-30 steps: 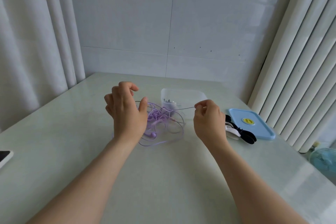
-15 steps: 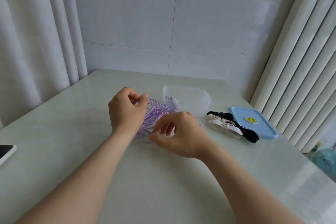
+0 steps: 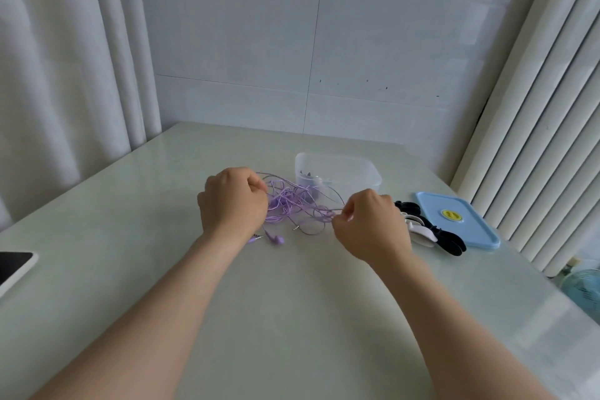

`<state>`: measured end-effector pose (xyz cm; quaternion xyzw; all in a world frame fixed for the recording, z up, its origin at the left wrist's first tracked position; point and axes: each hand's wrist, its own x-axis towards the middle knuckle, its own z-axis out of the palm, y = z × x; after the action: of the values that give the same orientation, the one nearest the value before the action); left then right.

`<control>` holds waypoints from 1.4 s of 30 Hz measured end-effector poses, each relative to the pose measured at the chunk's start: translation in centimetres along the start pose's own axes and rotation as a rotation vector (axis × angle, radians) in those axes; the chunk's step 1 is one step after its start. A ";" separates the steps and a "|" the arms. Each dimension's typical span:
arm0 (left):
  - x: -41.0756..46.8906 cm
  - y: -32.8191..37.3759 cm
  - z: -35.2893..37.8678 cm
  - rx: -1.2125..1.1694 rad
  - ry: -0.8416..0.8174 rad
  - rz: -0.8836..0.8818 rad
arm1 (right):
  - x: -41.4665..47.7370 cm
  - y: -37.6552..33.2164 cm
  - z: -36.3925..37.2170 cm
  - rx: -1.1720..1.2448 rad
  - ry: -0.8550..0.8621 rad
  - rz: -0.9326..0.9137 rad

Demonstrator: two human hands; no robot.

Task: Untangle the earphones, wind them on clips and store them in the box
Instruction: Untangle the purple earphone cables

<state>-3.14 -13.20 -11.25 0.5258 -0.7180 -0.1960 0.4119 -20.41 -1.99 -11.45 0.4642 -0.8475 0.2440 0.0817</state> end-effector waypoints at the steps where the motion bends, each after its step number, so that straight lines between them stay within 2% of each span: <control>1: 0.0 -0.1 -0.1 0.044 0.002 -0.014 | 0.0 0.1 -0.2 -0.004 0.004 0.042; 5: 0.2 -0.5 -0.2 0.243 -0.096 -0.125 | 0.1 0.4 -0.2 -0.063 0.035 0.096; 9: 0.1 -0.6 0.4 0.312 -0.242 -0.155 | -0.2 -0.2 -0.3 -0.081 0.035 0.043; 14: -0.3 0.1 0.8 0.184 -0.180 -0.087 | -0.4 -0.8 -0.6 -0.045 0.002 -0.016; 19: -0.8 0.5 0.9 0.041 -0.188 -0.009 | -0.5 -0.9 -1.2 -0.025 -0.066 -0.036; 24: -0.8 0.2 1.0 -0.029 -0.060 0.176 | -0.8 -1.0 -0.5 -0.021 -0.113 -0.111; 27: -1.1 0.5 0.7 -0.046 -0.056 0.229 | -0.8 -0.9 -0.2 -0.031 -0.090 -0.134; 34: -2.0 1.3 0.3 0.005 -0.242 0.204 | -0.2 -0.7 0.3 0.033 -0.054 -0.068; 38: -1.5 0.6 0.9 0.037 -0.269 0.316 | 0.5 -0.4 0.7 0.088 0.076 0.030; 42: -1.7 0.4 1.1 0.065 -0.515 0.464 | 0.7 -0.1 0.5 0.108 0.166 0.106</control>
<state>-4.09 -11.69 -12.30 0.2947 -0.9046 -0.2002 0.2339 -20.65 -2.81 -11.57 0.4005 -0.8469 0.3309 0.1135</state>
